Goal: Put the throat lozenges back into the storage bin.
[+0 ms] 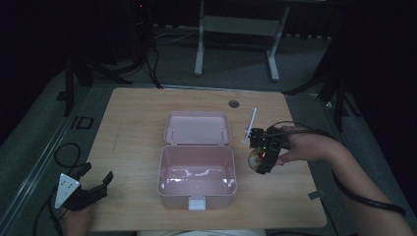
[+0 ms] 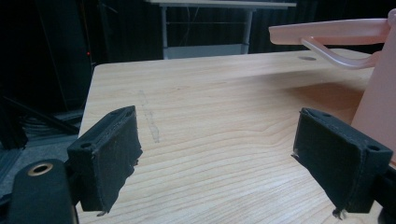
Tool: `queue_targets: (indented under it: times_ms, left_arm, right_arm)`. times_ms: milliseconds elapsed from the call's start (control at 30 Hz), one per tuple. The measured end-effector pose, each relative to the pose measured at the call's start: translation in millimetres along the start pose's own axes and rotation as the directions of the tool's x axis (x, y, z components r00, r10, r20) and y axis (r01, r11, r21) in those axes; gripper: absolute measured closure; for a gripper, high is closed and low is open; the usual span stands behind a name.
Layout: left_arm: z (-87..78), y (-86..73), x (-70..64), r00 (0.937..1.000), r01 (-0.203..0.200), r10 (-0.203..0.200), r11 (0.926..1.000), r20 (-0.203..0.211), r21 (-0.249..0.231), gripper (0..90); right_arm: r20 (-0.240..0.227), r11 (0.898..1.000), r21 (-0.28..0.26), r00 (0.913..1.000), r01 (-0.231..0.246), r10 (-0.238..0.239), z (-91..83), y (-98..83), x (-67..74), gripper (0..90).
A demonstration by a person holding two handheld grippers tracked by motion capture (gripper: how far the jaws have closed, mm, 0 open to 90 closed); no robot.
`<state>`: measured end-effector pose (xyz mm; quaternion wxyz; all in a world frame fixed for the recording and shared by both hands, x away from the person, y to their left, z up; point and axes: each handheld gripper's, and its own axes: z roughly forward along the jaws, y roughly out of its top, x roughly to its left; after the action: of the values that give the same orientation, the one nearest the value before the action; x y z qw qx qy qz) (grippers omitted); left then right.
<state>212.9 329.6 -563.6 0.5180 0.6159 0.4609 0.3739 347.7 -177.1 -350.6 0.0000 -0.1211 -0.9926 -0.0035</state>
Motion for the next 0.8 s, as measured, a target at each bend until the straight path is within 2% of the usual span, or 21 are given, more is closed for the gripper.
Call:
queue_targets:
  times_ms: [133, 200, 400, 533, 600, 800]
  left_arm:
    - [0.0, 0.0, -0.1, 1.0000, 0.001, -0.001, 1.0000, 0.001, 0.000, 14.9]
    - [-0.1, -0.1, -0.1, 1.0000, 0.001, -0.001, 1.0000, 0.001, -0.001, 14.9]
    - [-0.1, -0.1, 0.1, 1.0000, 0.002, -0.002, 1.0000, 0.001, -0.001, 14.9]
    - [-0.2, -0.1, 0.0, 1.0000, 0.002, -0.002, 1.0000, 0.002, -0.002, 14.9]
    - [-0.5, -0.2, 0.1, 1.0000, 0.004, -0.004, 1.0000, 0.001, -0.004, 14.9]
    - [-0.6, -0.3, 0.4, 1.0000, 0.005, -0.005, 1.0000, 0.003, -0.006, 14.9]
  right_arm:
    - [0.006, 1.000, 0.004, 0.9999, 0.011, -0.011, -5.6, 8.8, 3.8, 20.0]
    - [-0.009, 1.000, -0.005, 0.9998, 0.016, -0.016, -7.9, 14.9, 5.0, 20.0]
    - [-0.010, 0.999, -0.012, 0.9988, 0.049, -0.049, -9.8, 34.2, 9.8, 20.1]
    - [-0.020, 0.998, -0.006, 0.9979, 0.062, -0.062, -6.5, 47.0, 12.4, 20.1]
    - [-0.023, 0.996, 0.008, 0.9962, 0.084, -0.084, -2.1, 60.5, 16.1, 20.1]
    - [-0.031, 0.992, 0.017, 0.9916, 0.126, -0.126, 1.7, 85.5, 25.8, 20.1]
